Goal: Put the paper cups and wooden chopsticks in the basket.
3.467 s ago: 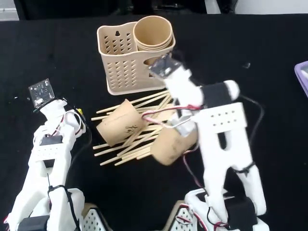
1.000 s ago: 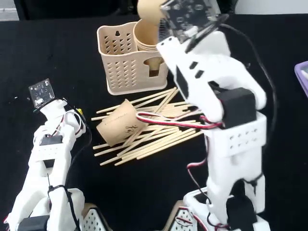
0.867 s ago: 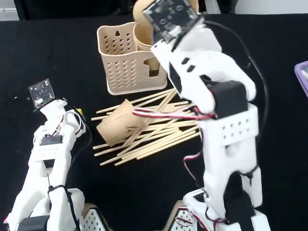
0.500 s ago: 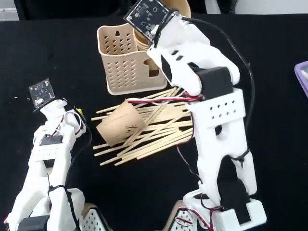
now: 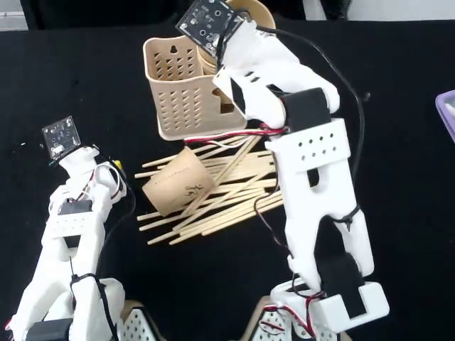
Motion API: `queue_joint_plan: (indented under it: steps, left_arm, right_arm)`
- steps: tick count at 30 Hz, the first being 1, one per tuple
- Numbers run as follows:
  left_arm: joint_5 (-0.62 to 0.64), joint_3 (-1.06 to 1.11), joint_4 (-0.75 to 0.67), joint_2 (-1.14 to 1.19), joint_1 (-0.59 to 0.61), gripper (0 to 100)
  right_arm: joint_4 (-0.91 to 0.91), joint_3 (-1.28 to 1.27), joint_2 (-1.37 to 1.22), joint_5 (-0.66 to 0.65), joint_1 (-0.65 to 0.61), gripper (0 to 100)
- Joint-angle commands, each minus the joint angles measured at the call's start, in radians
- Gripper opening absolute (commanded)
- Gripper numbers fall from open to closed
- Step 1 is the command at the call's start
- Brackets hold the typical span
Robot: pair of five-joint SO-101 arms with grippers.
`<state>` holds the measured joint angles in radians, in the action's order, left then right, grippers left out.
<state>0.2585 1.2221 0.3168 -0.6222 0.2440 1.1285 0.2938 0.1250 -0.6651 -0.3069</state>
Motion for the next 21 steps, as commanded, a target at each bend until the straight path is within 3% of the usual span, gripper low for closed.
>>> queue_joint_plan:
  steps: [1, 8, 11, 14, 21]
  left_arm:
    - [-0.006, -0.002, -0.009, -0.028, -0.008, 14]
    - [-0.008, 0.007, -0.014, -0.028, -0.008, 14]
    - [-0.008, 0.005, -0.015, -0.028, -0.010, 14]
    - [-0.008, 0.005, -0.015, -0.028, -0.010, 14]
    - [-0.057, 0.005, -0.015, -0.028, -0.015, 14]
  right_arm:
    - [0.002, 0.013, -0.015, -0.015, 0.012, 1.1]
    - [0.002, 0.021, -0.045, -0.006, 0.009, 1.9]
    - [0.002, 0.022, -0.042, -0.003, 0.009, 10.6]
    - [0.002, 0.016, -0.027, 0.072, 0.009, 19.2]
    - [-0.043, 0.022, 0.004, 0.199, 0.008, 19.8]
